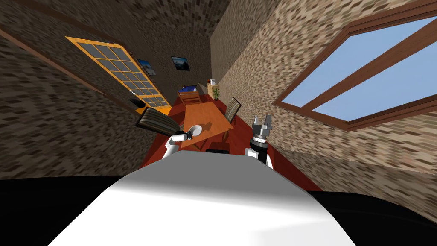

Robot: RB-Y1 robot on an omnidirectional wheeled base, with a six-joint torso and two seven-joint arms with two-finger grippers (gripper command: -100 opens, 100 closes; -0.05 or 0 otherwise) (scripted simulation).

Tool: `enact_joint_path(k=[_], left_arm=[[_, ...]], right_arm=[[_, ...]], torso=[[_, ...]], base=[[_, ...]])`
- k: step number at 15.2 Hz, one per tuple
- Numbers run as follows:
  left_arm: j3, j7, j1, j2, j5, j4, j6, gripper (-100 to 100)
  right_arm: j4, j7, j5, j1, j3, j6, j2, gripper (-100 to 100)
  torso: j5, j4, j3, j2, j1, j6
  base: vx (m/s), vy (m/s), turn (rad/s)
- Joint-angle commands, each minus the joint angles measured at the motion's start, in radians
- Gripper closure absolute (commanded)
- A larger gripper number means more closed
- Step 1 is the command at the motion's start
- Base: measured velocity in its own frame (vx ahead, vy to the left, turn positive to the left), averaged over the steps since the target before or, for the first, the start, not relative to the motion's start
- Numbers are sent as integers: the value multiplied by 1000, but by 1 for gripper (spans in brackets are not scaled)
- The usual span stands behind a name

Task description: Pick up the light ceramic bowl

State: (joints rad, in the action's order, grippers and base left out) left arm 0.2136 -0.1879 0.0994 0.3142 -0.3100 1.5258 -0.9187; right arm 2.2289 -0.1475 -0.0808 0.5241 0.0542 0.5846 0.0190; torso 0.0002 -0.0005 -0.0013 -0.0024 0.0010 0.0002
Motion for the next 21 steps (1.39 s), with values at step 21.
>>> enact_joint_path(k=[21], left_arm=[[-16,11,-95,-1,11,-211,-93,-100]], right_arm=[[0,0,0,0,0,0,0,0]], torso=[[0,1,2,3,0,0]], base=[[7,17,-88]])
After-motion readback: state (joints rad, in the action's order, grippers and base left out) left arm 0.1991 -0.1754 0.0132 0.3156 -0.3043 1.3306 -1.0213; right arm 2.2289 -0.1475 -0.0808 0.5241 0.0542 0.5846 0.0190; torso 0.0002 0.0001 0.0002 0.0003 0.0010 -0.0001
